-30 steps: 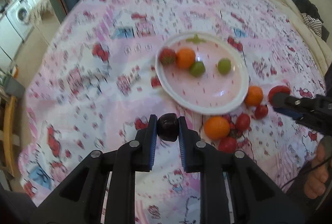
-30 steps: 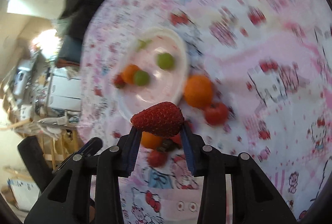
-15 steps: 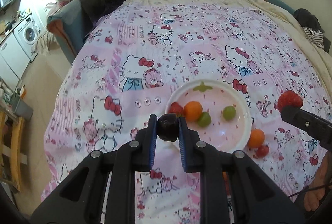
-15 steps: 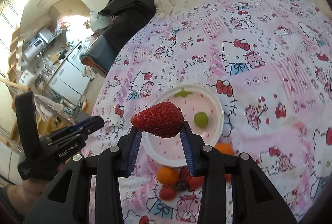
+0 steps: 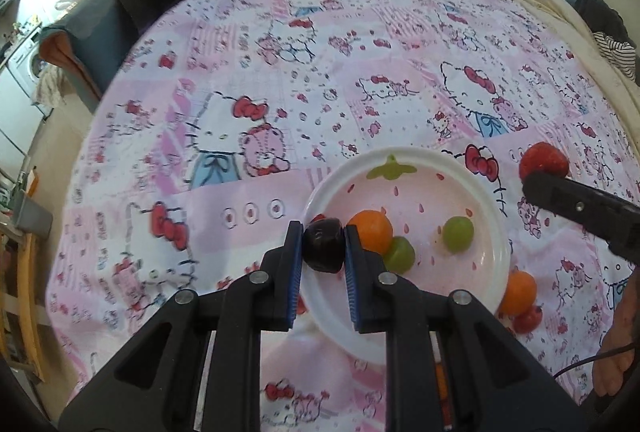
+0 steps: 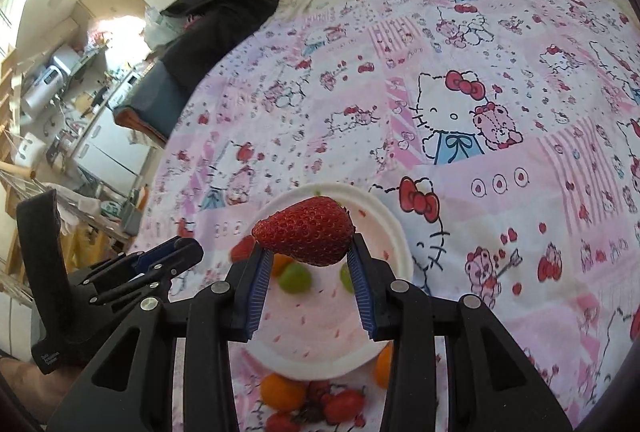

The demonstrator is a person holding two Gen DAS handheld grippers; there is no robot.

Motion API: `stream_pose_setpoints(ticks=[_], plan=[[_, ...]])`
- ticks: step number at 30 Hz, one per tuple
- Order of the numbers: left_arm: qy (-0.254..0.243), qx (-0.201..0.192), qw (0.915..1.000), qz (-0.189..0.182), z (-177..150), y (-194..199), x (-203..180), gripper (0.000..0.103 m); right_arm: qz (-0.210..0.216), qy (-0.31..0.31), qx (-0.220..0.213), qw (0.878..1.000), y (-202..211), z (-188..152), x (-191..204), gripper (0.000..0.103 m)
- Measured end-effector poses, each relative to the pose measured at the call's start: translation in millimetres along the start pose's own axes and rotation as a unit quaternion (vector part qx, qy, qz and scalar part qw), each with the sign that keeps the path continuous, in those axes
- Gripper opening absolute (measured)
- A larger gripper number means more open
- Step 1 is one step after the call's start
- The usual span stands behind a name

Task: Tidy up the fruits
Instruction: 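Carry the plum and strawberry onto the plate and open both tools to release them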

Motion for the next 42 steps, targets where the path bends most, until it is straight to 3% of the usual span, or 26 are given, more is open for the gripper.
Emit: stream_pose_setpoints(ticks=[13,23,24,28,29,33,36,42], plan=[[0.000,0.022,0.9981,-0.057,7,-49,-10,0.018,-0.019,-0.018,0.094,0.995,-65,-15,-17,0.040],[-0.016,0.028,0.9976,-0.061,9,-55,-20,0.018,0.000,-0.019,0.091,0.996,-62,-11,-13,0.043],[-0.017,0.028,0.9976,-0.060,9,-55,-20,0.021,0.000,-0.018,0.090,0.996,-61,-11,-12,0.043],[-0.019,0.021,0.9983,-0.051,9,-53,-18,0.053,0.006,-0.041,0.086,0.995,-57,-5,-19,0.044],[-0.017,0.017,0.9986,-0.048,9,-51,-17,0.055,0.007,-0.047,0.084,0.995,-55,-4,-21,0.044],[-0.015,0.019,0.9988,-0.042,9,-50,-15,0.063,0.002,-0.057,0.076,0.995,-51,-1,-26,0.059],[-0.013,0.019,0.9988,-0.042,8,-49,-15,0.064,0.000,-0.060,0.073,0.996,-49,0,-28,0.067],[-0.004,0.016,0.9988,-0.045,8,-41,-13,0.064,-0.004,-0.051,0.056,0.997,-37,2,-25,0.070]])
Point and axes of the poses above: each gripper's, at about its wrist camera, not at the fingertips, and y roughly against the way its jaws point, x to its left, z to its top, the point moved 5 cm from there along -y, roughly the way its jaws point, and after that the axes turned 13 degrees about -z, right-handed, at the moved point
